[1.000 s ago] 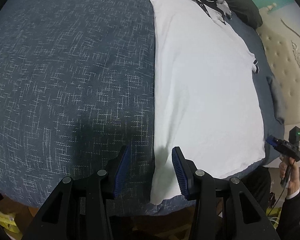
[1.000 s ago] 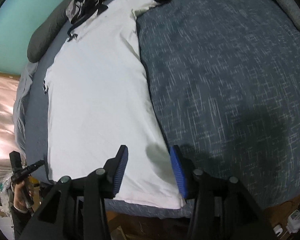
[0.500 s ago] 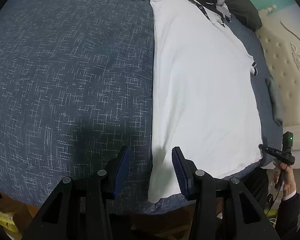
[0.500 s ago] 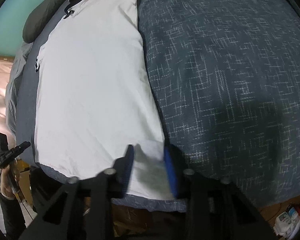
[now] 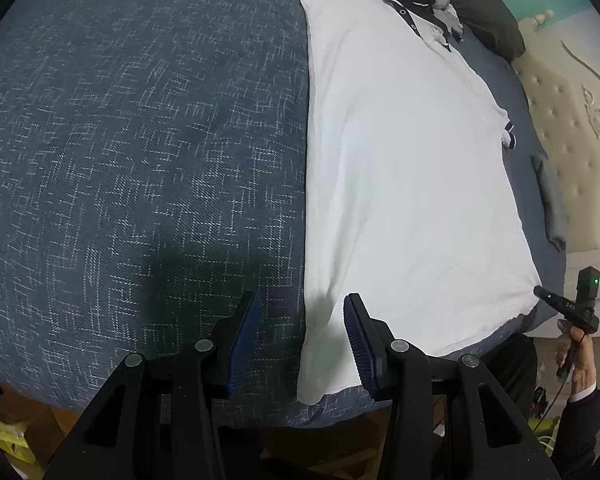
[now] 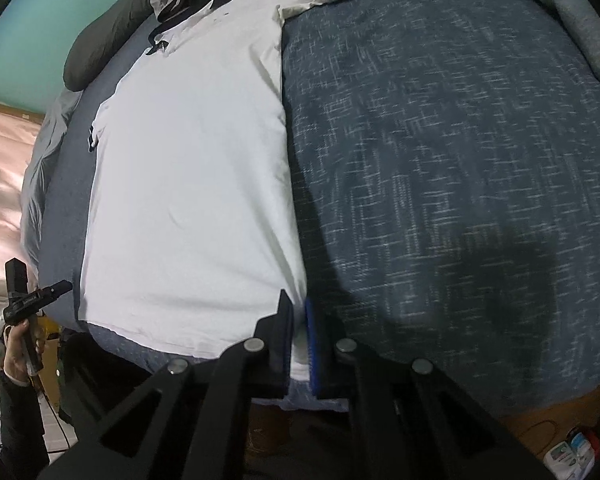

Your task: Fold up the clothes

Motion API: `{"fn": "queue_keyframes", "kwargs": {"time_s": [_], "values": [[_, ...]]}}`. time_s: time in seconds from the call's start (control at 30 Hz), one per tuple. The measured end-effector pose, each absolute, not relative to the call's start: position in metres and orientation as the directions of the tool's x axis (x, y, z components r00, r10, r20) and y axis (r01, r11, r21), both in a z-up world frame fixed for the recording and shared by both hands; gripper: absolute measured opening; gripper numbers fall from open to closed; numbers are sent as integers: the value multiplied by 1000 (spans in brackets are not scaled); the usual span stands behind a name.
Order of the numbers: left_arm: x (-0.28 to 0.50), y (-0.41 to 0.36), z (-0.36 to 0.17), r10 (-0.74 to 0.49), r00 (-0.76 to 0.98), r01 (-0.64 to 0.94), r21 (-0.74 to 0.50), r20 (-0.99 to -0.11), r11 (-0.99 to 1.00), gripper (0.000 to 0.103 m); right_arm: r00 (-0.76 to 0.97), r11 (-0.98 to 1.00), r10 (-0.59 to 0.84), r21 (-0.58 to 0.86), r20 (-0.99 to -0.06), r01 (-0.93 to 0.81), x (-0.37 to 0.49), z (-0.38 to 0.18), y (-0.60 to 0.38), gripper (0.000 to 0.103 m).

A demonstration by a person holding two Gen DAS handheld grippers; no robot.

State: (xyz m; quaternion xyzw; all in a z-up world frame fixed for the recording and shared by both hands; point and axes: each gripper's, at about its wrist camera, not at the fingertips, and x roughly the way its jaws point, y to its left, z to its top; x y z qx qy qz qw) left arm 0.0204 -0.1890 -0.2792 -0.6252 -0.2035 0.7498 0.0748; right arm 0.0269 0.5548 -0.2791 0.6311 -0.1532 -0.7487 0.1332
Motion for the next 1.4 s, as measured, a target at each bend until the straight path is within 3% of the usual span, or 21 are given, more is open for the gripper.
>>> {"fn": "queue_keyframes", "kwargs": {"time_s": [0.4,1.0,1.2,1.4], "values": [[21,-193,-296,348,-168,156,-374,-922,-914,47,-173,-919,-390,394,-905,8,24,-277,555,5],[37,-156,-295,294,-111,32,-299,-949,-954,47,-167,-911,-404,411,-899,-8,22,-282,553,5],[44,-168,-289,353,-128,77,-364,-927,-928,47,-167,-908,-412,419,-896,-12,22,-281,554,5],[55,-185,-271,327,-167,73,-342,-930,-937,47,-168,-903,-422,430,-891,-16,22,-280,558,5]]}}
